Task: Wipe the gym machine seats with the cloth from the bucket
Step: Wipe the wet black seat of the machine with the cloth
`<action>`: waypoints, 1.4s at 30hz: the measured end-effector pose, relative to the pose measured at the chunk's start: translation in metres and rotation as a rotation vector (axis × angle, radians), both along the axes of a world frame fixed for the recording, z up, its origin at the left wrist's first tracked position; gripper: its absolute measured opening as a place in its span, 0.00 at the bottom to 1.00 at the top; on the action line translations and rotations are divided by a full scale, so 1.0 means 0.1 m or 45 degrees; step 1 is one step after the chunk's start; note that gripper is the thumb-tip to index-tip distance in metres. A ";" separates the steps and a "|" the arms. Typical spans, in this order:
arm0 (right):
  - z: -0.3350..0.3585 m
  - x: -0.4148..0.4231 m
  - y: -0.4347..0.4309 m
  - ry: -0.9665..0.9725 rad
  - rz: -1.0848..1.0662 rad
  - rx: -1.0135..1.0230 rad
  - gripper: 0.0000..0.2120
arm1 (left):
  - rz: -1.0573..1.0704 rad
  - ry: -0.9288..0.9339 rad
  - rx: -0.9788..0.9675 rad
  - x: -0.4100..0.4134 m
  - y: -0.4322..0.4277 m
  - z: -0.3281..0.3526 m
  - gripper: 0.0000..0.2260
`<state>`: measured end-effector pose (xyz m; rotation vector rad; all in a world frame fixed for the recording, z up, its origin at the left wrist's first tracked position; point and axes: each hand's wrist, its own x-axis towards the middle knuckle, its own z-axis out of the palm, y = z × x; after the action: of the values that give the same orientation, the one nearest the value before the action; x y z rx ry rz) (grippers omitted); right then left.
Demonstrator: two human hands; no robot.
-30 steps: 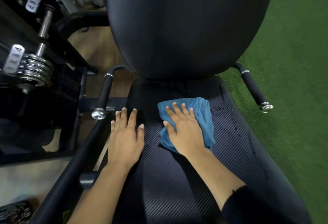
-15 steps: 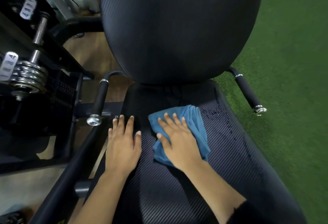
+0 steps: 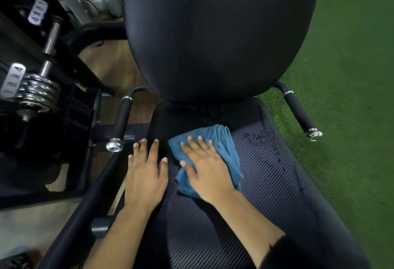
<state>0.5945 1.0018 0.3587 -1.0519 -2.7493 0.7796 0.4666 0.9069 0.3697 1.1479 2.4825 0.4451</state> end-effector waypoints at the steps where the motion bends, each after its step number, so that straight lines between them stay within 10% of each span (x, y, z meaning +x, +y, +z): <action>1: 0.02 0.10 -0.04 0.020 0.017 -0.005 0.27 | -0.004 -0.001 -0.002 0.01 0.00 0.00 0.24; 8: -0.12 -0.14 0.45 -0.123 -0.374 -0.008 0.23 | 0.006 0.009 0.016 -0.09 0.02 0.01 0.24; 14: -0.09 -0.13 0.20 0.023 -0.050 0.019 0.27 | 0.010 -0.015 0.037 -0.06 0.06 -0.03 0.24; 42: -0.27 -1.08 0.48 -0.215 -0.450 0.044 0.24 | 0.079 -0.080 0.050 -0.21 -0.14 -0.17 0.24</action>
<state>0.4860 1.0502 0.3314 -1.6022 -2.5777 0.6136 0.4457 0.8933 0.3525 1.0575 2.4708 0.5409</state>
